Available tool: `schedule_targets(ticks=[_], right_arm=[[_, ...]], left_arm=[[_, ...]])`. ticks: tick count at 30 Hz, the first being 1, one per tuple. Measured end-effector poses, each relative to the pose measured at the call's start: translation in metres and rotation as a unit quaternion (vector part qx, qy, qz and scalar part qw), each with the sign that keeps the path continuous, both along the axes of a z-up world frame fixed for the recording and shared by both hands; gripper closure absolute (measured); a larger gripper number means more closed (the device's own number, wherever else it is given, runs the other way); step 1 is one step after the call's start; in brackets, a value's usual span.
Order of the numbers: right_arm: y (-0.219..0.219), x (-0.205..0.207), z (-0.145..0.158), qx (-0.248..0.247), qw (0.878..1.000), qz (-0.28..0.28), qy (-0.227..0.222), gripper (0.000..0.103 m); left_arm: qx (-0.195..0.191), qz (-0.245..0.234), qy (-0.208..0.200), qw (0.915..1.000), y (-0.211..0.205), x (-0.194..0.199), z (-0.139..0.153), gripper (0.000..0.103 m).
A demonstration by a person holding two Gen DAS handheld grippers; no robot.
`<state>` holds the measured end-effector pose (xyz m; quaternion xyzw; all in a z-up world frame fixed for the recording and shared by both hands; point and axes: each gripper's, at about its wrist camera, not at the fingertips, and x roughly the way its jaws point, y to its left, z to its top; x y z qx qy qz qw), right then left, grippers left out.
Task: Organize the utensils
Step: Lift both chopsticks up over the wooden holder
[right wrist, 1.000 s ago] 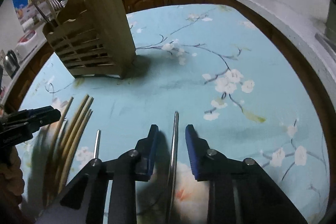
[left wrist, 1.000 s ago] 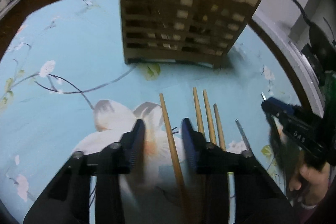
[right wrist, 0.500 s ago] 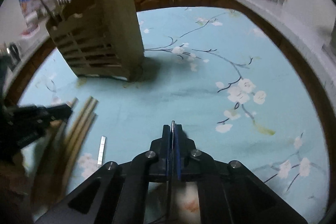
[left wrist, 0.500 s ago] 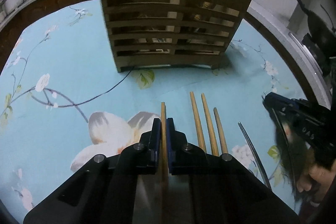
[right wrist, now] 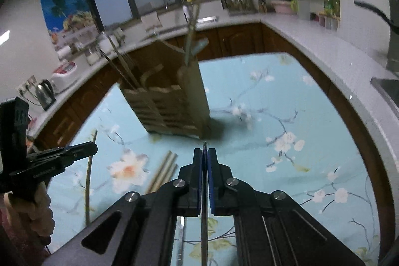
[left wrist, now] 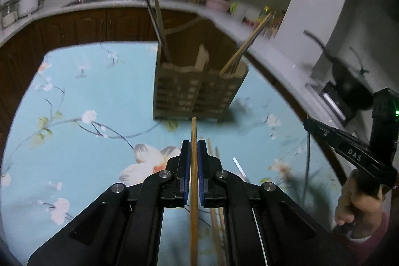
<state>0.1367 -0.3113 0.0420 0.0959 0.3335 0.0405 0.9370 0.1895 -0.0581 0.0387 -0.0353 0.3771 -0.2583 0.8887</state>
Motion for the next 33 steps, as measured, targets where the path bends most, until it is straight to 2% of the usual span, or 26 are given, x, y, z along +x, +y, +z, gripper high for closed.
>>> schedule_targets(ticks=[6, 12, 26, 33], right_arm=[[0.005, -0.017, 0.049, -0.003, 0.998, 0.009, -0.064, 0.099], [0.012, -0.022, 0.080, -0.006, 0.994, 0.008, -0.109, 0.099], [0.020, -0.017, 0.085, 0.004, 0.992, 0.014, -0.124, 0.099], [0.021, -0.008, 0.091, 0.006, 0.991, 0.014, -0.132, 0.099]], left_arm=[[-0.051, 0.013, -0.023, 0.9983, 0.027, -0.011, 0.035, 0.099], [-0.065, 0.036, -0.050, 0.9960, 0.043, -0.016, 0.053, 0.099], [-0.088, 0.065, -0.100, 0.9890, 0.055, -0.018, 0.080, 0.099], [-0.109, 0.077, -0.118, 0.9841, 0.058, -0.006, 0.093, 0.099]])
